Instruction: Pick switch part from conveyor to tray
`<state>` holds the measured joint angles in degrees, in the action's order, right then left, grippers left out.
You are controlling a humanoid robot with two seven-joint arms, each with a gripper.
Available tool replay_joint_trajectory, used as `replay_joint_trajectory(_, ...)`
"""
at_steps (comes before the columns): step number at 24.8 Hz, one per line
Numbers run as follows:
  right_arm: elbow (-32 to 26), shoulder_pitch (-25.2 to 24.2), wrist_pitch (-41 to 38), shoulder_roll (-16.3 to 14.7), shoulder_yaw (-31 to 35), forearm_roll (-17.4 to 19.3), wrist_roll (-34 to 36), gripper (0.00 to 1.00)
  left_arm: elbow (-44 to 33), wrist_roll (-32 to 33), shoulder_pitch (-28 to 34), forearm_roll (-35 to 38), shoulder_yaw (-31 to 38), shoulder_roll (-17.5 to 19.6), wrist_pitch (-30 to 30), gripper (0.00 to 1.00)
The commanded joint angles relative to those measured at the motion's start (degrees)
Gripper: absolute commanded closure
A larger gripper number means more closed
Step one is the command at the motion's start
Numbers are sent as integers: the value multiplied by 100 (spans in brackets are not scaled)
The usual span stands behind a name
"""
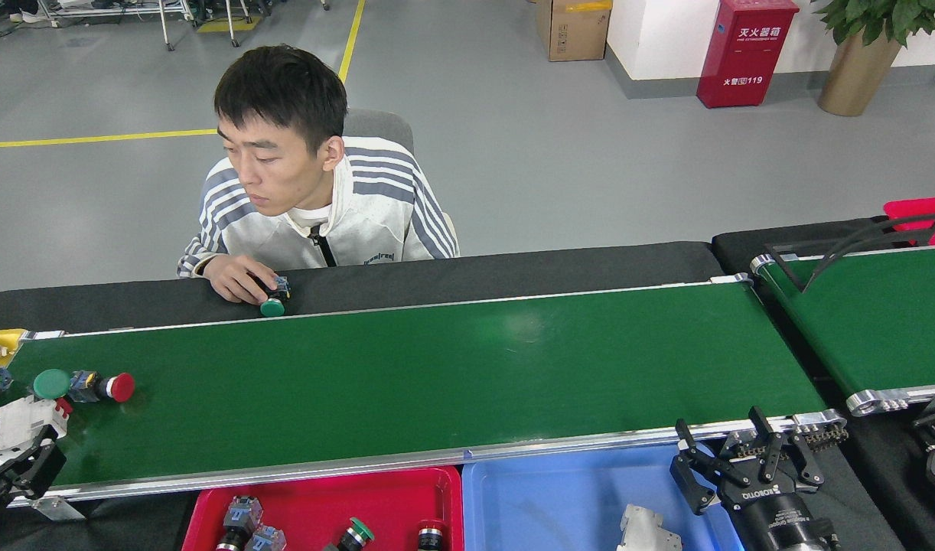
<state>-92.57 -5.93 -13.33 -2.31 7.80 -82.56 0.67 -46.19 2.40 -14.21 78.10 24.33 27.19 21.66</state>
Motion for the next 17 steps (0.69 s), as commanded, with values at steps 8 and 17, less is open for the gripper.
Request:
replay_joint_trajectory(8,-51,119,-196,-59,-7,11,47,0,1445,-486,-978,4,-649,269,-970,12)
replay_joint_trajectory(17,-24,145,-399,-59,-226,20,47,0,2079,-1022,-1180,-49,-693,208,-1085,61)
